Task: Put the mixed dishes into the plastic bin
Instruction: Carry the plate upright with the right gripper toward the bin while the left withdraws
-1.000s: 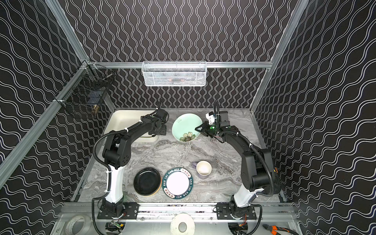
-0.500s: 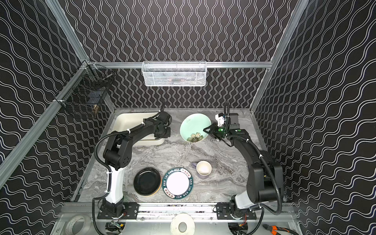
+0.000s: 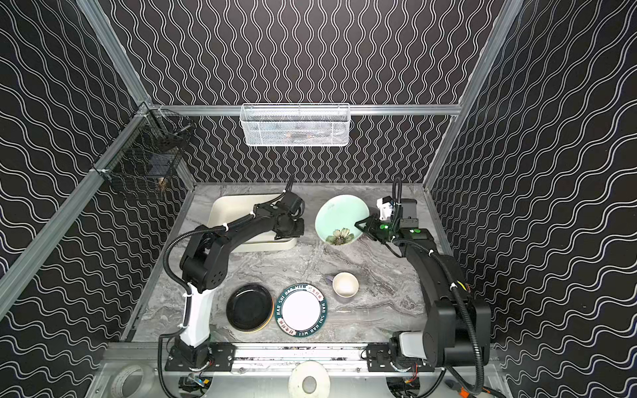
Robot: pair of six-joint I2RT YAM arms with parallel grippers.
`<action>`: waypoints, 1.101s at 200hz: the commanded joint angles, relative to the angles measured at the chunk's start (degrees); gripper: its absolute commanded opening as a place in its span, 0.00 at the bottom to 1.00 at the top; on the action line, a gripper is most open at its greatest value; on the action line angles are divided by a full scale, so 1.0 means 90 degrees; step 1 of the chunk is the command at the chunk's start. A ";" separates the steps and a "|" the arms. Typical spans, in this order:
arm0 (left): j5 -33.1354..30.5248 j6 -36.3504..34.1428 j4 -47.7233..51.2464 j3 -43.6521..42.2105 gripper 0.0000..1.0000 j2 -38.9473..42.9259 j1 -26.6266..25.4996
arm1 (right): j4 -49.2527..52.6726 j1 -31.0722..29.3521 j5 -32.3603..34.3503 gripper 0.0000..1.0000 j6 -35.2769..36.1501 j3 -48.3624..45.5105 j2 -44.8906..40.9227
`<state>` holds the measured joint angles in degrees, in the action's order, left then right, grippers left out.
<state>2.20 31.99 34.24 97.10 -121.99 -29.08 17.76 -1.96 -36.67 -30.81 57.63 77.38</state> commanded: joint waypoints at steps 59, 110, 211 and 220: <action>-0.0222 -0.0072 0.0081 0.0048 0.55 0.0965 -0.0206 | -0.0404 0.0105 -0.0223 0.05 0.0037 0.0088 0.0017; -0.0794 -0.0173 0.0007 -0.1119 0.66 0.2425 0.0024 | -0.0387 -0.0531 0.0101 0.05 0.0006 0.0719 0.0638; -0.0928 -0.0108 -0.0303 -0.3573 0.99 0.4853 0.0925 | 0.0084 -0.2527 0.0404 0.06 -0.0257 0.5090 0.4972; -0.0891 -0.0114 -0.0293 -0.3637 0.99 0.4905 0.0951 | 0.0143 -0.2752 0.0373 0.06 -0.0323 0.5509 0.5365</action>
<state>-6.70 31.35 32.88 65.80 -79.18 -21.28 19.64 -24.53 -30.92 -32.18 99.04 118.80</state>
